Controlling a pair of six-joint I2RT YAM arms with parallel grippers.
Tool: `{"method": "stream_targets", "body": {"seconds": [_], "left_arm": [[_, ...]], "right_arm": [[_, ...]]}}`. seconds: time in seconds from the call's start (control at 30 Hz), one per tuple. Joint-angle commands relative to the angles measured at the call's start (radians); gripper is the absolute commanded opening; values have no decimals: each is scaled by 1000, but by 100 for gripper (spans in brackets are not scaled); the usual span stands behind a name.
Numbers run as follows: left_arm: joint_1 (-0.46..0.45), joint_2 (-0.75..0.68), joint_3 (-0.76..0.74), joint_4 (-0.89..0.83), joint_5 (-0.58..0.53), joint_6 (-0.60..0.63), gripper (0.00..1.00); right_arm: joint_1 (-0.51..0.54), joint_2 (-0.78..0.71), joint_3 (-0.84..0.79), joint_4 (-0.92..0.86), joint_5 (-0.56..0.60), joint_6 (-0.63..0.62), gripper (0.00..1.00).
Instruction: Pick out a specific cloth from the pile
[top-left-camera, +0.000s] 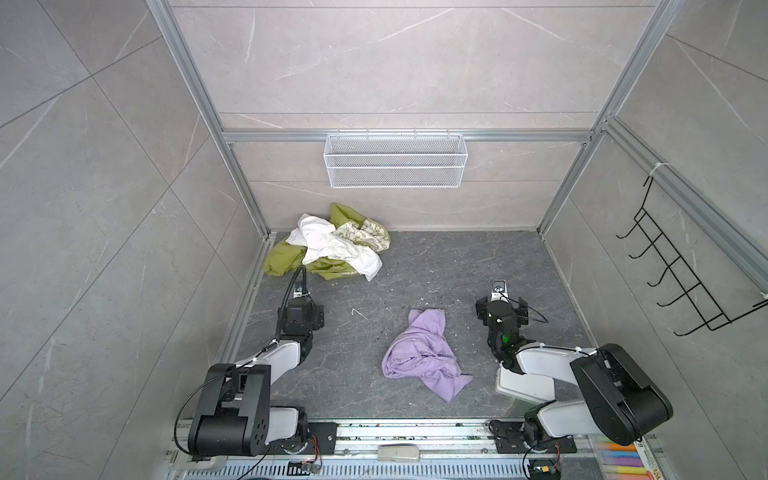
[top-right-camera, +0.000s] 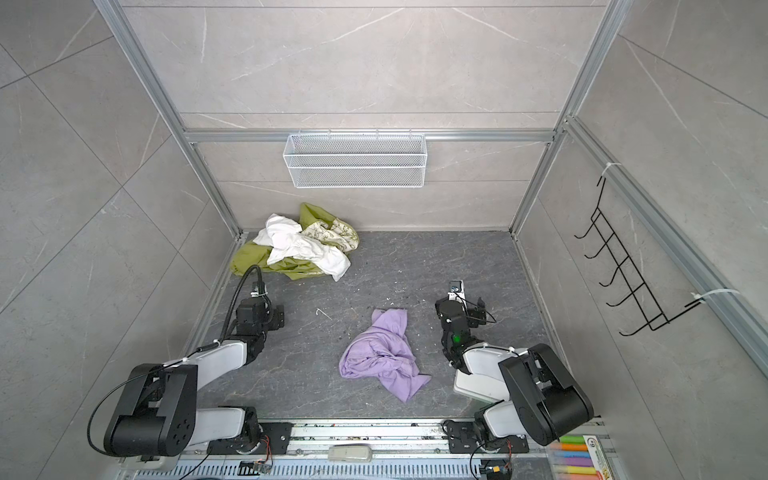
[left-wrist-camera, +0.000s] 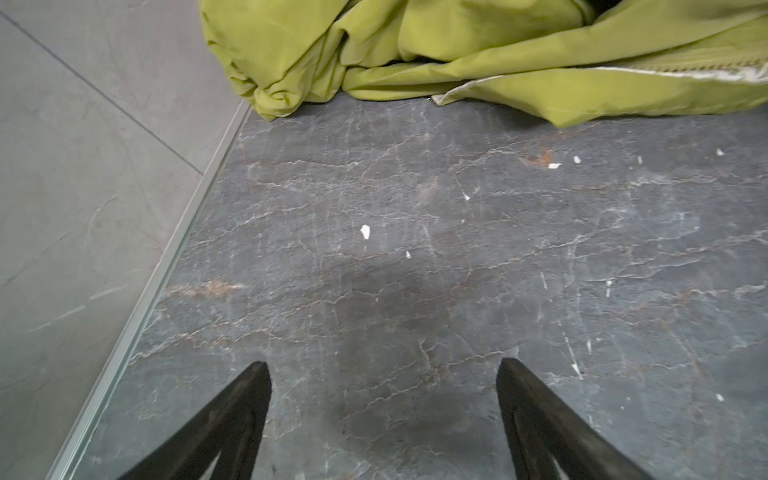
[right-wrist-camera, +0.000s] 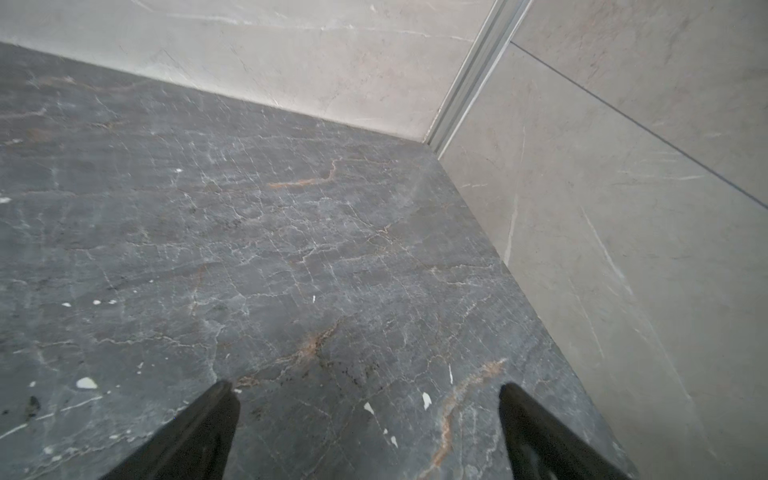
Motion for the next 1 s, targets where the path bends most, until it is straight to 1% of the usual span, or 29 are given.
{"method": "stream_targets", "body": {"seconds": [0.0, 0.03, 0.07, 0.13, 0.27, 0.4, 0.47, 0.57, 0.67, 0.7, 0.73, 0.8, 0.87, 0.93, 0.97], "left_arm": [[17, 10, -5, 183, 83, 47, 88], [23, 13, -25, 245, 107, 43, 88], [32, 16, -20, 244, 124, 23, 87], [45, 40, -39, 322, 149, -8, 86], [63, 113, -49, 405, 155, -16, 83], [112, 174, -63, 485, 214, -50, 80], [118, 169, -59, 464, 226, -54, 84], [119, 168, -59, 461, 227, -54, 88], [119, 168, -57, 461, 226, -53, 94], [119, 168, -59, 462, 225, -53, 99], [119, 168, -57, 461, 226, -54, 100], [118, 168, -58, 461, 226, -53, 100], [118, 168, -57, 461, 227, -53, 100], [119, 168, -57, 461, 226, -53, 100], [120, 168, -57, 461, 226, -53, 100]], "right_arm": [[-3, -4, -21, 152, -100, -33, 98], [-5, 11, -24, 176, -99, -42, 98], [-5, 31, -32, 219, -97, -53, 99], [-5, 62, -34, 266, -97, -67, 99], [-16, 73, -29, 261, -105, -57, 98], [-69, 57, -43, 257, -157, -6, 99], [-102, 49, -52, 257, -199, 21, 99], [-153, 36, -65, 252, -304, 49, 99], [-196, 34, -72, 254, -395, 70, 99], [-216, 37, -75, 258, -433, 78, 99], [-236, 49, -78, 268, -461, 90, 99], [-242, 119, -79, 359, -457, 89, 100], [-248, 88, -60, 260, -468, 99, 100], [-258, 110, -52, 286, -474, 104, 100], [-270, 110, -44, 268, -494, 110, 100]]}}
